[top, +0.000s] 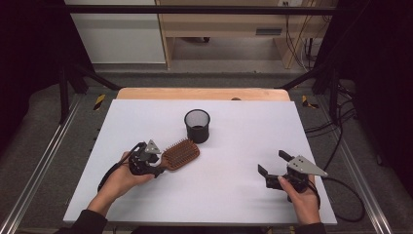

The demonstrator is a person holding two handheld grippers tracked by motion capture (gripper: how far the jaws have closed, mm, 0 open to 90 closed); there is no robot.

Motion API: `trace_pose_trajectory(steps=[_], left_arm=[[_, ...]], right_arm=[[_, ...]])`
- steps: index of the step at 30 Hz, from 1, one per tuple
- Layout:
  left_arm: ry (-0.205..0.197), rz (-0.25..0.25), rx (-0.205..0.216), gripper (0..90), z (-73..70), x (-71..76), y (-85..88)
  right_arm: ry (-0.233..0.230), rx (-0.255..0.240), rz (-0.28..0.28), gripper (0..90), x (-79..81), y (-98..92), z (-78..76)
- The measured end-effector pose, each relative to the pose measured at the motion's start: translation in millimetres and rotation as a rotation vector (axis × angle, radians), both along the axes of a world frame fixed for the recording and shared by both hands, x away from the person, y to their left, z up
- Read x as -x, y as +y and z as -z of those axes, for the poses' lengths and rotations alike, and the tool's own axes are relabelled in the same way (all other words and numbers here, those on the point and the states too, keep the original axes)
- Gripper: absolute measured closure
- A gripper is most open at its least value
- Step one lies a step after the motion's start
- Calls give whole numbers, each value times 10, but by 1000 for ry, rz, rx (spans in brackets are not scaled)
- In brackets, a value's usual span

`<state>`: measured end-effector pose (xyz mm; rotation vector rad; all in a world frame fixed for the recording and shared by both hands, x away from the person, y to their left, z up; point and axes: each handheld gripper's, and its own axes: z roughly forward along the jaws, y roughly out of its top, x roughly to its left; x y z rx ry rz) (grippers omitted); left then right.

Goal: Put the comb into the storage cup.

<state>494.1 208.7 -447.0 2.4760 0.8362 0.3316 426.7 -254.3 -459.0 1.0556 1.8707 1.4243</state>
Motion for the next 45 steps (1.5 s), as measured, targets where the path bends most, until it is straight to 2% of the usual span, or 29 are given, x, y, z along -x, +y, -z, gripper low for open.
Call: trace_pose_trajectory(steps=[6, 8, 11, 14, 19, 22, 25, 29, 34, 37, 38, 39, 43, 45], left_arm=[[33, 13, -28, 598, 72, -26, 14], [44, 15, -23, 626, 88, -33, 20], [48, 25, -25, 664, 86, -39, 15], [70, 42, -32, 688, 76, -64, 5], [98, 32, -61, 722, 55, -85, -37], [98, 30, -69, 725, 51, -72, -46], [116, 35, -83, 727, 38, -45, -30], [146, 41, -126, 727, 13, 0, -27], [174, 31, -168, 724, -7, -26, -84], [166, 36, -201, 702, -15, -40, -133], [159, 28, -210, 669, -14, -48, -139], [162, 19, -212, 628, -11, -53, -137], [168, 39, -181, 681, -2, -41, -111], [158, 30, -163, 717, 7, -19, -96]], right_arm=[[1, -1, -3, 47, -6, 1, 6], [1, -1, -4, 47, -7, 1, 7], [2, -1, -8, 47, -6, 3, 6], [3, -10, -10, 47, -2, 6, 2], [13, -2, -14, 48, -15, 10, 19], [5, -10, -14, 48, -2, 2, 4], [0, -5, -21, 50, 2, 12, -3], [5, -1, -22, 50, -6, 23, 0], [9, 0, -26, 50, -8, 27, 2], [8, 0, -29, 49, -7, 27, 2], [5, 0, -31, 49, -7, 27, 0], [6, 0, -33, 49, -6, 27, -1], [14, 0, -38, 48, -6, 34, 3], [16, 1, -41, 48, -6, 37, 2]])
